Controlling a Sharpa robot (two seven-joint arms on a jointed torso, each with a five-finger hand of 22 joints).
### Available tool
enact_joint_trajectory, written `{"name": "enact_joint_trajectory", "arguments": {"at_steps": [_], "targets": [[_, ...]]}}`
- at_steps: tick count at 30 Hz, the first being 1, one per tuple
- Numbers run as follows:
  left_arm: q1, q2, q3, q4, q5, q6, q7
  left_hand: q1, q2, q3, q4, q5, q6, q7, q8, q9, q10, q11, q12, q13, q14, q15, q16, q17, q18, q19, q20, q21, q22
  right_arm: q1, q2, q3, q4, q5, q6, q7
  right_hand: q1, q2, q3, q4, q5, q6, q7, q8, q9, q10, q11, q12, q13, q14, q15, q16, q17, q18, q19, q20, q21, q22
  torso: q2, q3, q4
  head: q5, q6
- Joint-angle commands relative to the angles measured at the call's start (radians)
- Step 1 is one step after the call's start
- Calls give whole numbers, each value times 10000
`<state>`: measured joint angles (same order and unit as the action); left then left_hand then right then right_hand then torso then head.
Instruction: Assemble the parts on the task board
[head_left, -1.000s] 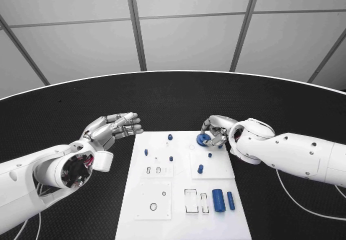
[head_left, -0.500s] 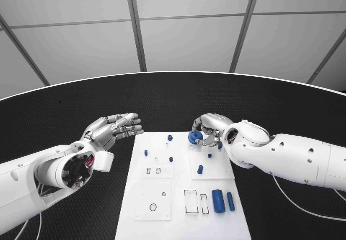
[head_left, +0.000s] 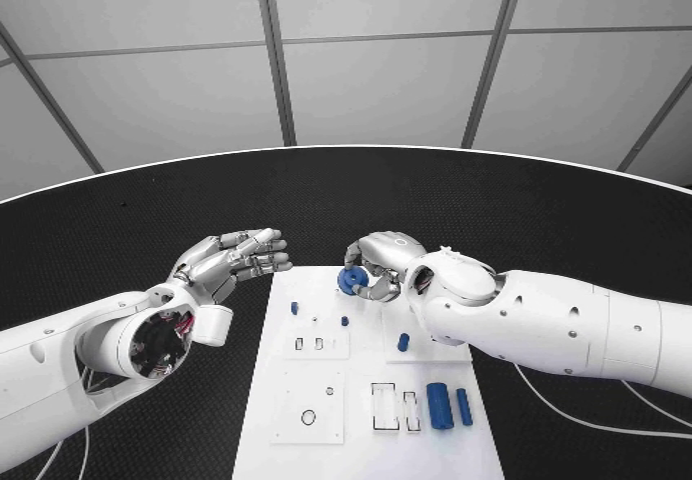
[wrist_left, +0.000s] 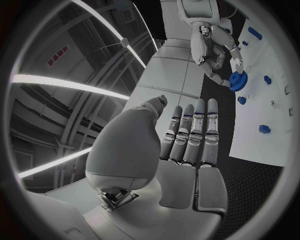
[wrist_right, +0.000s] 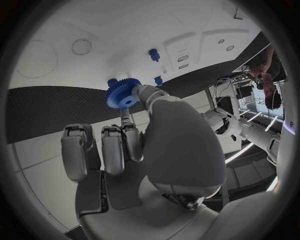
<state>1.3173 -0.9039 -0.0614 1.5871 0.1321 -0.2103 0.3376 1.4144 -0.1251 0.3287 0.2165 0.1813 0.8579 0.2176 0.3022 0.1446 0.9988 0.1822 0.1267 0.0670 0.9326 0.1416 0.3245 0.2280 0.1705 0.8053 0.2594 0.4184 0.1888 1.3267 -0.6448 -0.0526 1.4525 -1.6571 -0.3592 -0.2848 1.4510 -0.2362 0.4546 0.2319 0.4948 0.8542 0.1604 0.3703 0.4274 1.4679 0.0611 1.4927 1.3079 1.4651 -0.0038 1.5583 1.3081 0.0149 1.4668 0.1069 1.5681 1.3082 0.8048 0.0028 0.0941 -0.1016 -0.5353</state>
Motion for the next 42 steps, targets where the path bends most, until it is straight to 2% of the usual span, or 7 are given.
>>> {"name": "enact_joint_trajectory", "arguments": {"at_steps": [1,16,21,30,38,41,42], "targets": [[0,0,0,8,0,-7,2,-67,-49,68,15,-56,-37,236,-61,-14,24,47,-34,-7,-61,37,-60,15,123,60,7,62,-4,-1,401,-5,-209,-133,32,31,-50,81,89,-9,37,505,-235,151,150,358,-62,31,1908,1003,-82,41,2378,-149,1040,-80,27,2626,38,9,17,16,19],[2,4,1,46,0,-11,2,-67,-49,68,15,-56,-37,236,-61,-14,24,47,-34,-7,-61,37,-60,15,123,60,7,62,-4,-5,1049,-103,-810,-234,346,98,-181,65,145,-25,-29,494,-227,113,147,362,-55,35,1912,1003,-80,41,2377,-149,1040,-88,27,2626,32,30,5,77,-76],[2,-4,1,56,0,-11,0,-67,-49,68,15,-56,-37,236,-61,-14,24,47,-34,-7,-61,37,-60,15,123,60,7,62,-4,-6,1074,-143,-886,-237,512,67,-252,49,165,-38,-85,490,-226,95,147,357,-53,29,1906,1002,-79,39,2371,-149,1040,-89,27,2626,24,16,18,80,-122],[2,-27,1,66,0,-9,2,-67,-49,68,15,-56,-37,236,-61,-14,24,47,-34,-7,-61,37,-60,15,123,60,7,62,-4,-7,1069,-184,-962,-237,740,33,-289,40,174,-44,-112,489,-225,86,147,356,-52,28,1905,1002,-78,40,2373,-149,1040,-90,27,2626,23,30,-15,122,-198],[2,-40,1,70,0,-9,-2,-67,-49,68,15,-56,-37,236,-61,-14,24,47,-34,-7,-61,37,-60,15,123,60,7,62,-4,-7,1093,-202,-1075,-237,806,-22,-387,0,207,-80,-211,436,-209,25,135,311,-41,-20,1861,998,-71,33,2354,-149,1040,-88,27,2626,19,22,3,111,-235],[2,-45,1,72,0,-10,-2,-67,-49,68,15,-56,-37,236,-61,-14,24,47,-34,-7,-61,37,-60,15,123,60,7,62,-4,-7,1109,-205,-1129,-237,792,-37,-534,-65,259,-129,-383,272,-140,-129,89,218,14,-115,1772,996,-30,31,2347,-149,1040,-64,27,2626,18,22,4,137,-269],[2,-46,1,72,0,-10,-3,-67,-49,68,15,-56,-37,236,-61,-14,24,47,-34,-7,-61,37,-60,15,123,60,7,62,-4,-7,1115,-206,-1144,-237,793,-38,-612,-90,268,-148,-588,219,-109,-197,70,201,47,-130,1758,994,-2,28,2338,-149,1040,-40,27,2626,20,25,3,138,-260]]}}
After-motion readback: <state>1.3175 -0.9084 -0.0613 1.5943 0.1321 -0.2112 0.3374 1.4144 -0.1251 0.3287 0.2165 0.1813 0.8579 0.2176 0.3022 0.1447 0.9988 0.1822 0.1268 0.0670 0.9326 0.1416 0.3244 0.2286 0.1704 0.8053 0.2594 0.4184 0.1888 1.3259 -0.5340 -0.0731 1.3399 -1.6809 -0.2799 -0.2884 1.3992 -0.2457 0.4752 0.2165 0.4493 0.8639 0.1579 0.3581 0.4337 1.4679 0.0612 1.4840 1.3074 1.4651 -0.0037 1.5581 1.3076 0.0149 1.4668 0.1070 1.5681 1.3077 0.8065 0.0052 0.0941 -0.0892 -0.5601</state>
